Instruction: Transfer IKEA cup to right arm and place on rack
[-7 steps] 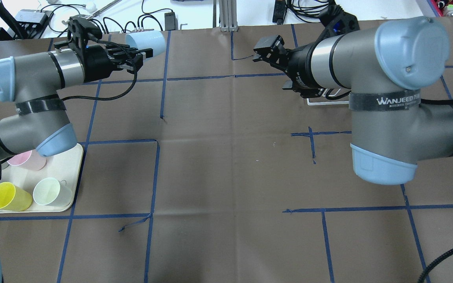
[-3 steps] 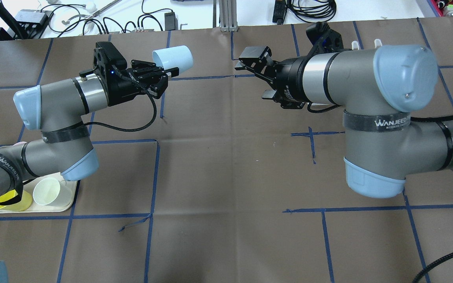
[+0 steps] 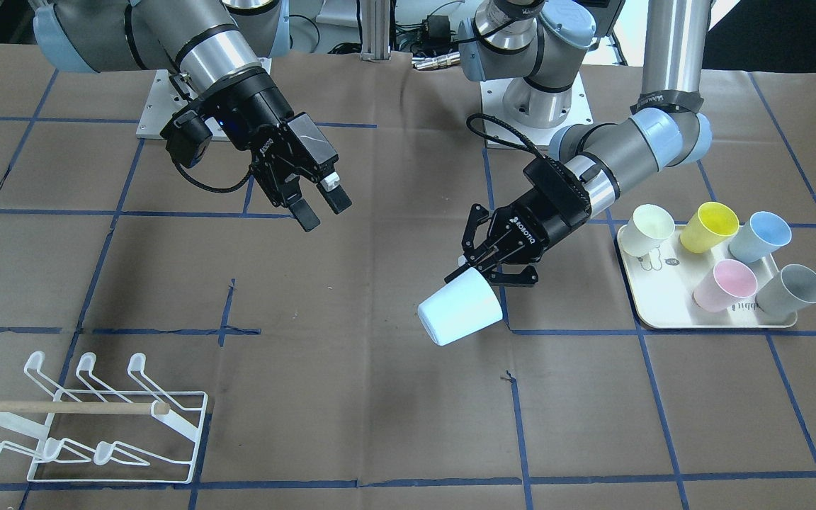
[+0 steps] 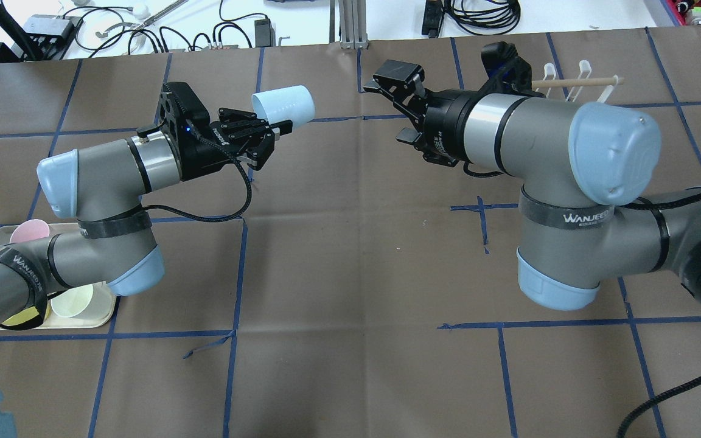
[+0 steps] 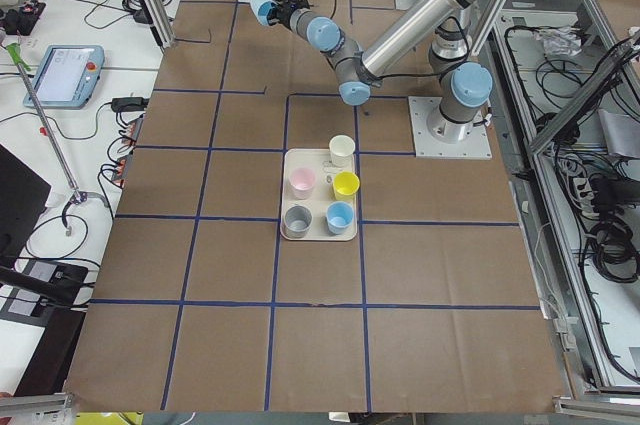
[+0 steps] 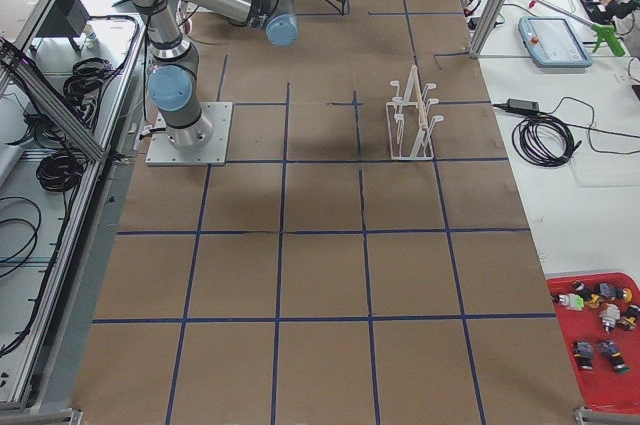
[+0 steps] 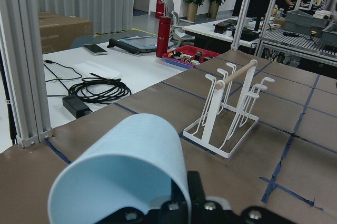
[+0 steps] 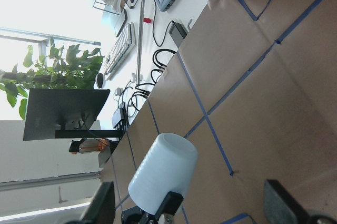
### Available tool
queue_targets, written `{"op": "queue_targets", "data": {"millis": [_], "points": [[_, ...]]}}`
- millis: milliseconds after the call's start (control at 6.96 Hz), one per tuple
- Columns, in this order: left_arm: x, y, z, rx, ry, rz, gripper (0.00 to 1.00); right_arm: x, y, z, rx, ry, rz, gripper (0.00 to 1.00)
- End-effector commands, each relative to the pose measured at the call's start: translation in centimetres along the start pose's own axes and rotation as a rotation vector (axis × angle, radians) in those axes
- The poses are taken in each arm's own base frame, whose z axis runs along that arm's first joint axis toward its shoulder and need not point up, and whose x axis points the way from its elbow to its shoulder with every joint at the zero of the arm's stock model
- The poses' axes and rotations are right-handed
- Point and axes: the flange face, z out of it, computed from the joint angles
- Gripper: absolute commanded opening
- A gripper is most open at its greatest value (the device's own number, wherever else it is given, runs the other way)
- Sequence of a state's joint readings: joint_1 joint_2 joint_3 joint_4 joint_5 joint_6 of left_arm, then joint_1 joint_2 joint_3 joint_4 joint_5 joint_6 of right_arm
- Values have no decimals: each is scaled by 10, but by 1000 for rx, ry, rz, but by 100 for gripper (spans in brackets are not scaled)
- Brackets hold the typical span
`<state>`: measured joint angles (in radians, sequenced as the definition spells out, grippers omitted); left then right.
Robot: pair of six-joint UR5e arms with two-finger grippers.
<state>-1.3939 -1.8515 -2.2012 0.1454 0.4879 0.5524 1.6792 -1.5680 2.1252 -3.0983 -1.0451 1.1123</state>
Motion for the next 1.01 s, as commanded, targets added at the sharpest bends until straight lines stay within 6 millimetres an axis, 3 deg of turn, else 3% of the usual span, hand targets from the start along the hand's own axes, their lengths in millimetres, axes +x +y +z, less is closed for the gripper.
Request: {"op": "queue_targets", "data": {"millis": [0,288,863], "points": [[28,4,6,27,3,-33,0,12,-1,12,34,-85,88,99],[33,-2,4,36,4,-116,0,35,-3,31,28,-60,103,99],[35,-1,5,34,9,-119,0,52,9,25,58,-136,271,98]]}}
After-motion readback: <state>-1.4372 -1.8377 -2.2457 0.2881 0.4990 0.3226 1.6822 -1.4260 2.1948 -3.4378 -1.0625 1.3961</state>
